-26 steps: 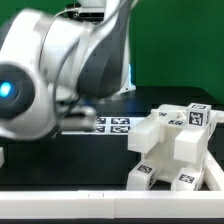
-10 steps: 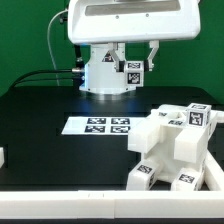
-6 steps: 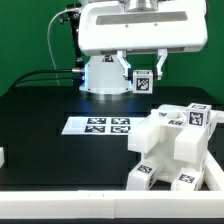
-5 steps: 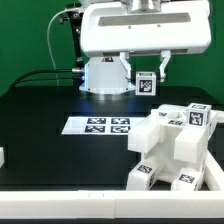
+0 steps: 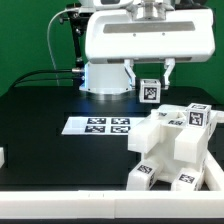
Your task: Assemble chair
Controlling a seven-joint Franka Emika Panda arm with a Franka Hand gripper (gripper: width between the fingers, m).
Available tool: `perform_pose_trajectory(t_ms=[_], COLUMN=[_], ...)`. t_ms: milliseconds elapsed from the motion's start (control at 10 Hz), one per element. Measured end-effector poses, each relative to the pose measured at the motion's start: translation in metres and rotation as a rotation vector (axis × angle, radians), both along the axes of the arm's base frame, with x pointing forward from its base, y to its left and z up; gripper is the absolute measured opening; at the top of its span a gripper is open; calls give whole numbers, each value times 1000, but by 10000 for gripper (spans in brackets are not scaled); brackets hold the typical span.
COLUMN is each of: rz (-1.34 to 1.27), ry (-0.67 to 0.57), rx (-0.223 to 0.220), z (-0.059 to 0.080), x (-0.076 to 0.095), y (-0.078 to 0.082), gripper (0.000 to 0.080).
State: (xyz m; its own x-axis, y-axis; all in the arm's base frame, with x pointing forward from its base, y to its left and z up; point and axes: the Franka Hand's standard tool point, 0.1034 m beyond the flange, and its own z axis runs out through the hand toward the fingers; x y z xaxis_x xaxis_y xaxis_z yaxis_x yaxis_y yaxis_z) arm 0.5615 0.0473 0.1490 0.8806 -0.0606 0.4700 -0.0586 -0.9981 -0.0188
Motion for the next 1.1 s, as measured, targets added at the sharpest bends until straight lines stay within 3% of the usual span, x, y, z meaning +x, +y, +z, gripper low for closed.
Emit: perform_pose_trajectory(t_ms=[400,1100], rz=[15,22], ry=[3,11], rx=[-8,-25], z=[-11,-26], x=[-3,-7], y=[6,4], gripper=[284,284])
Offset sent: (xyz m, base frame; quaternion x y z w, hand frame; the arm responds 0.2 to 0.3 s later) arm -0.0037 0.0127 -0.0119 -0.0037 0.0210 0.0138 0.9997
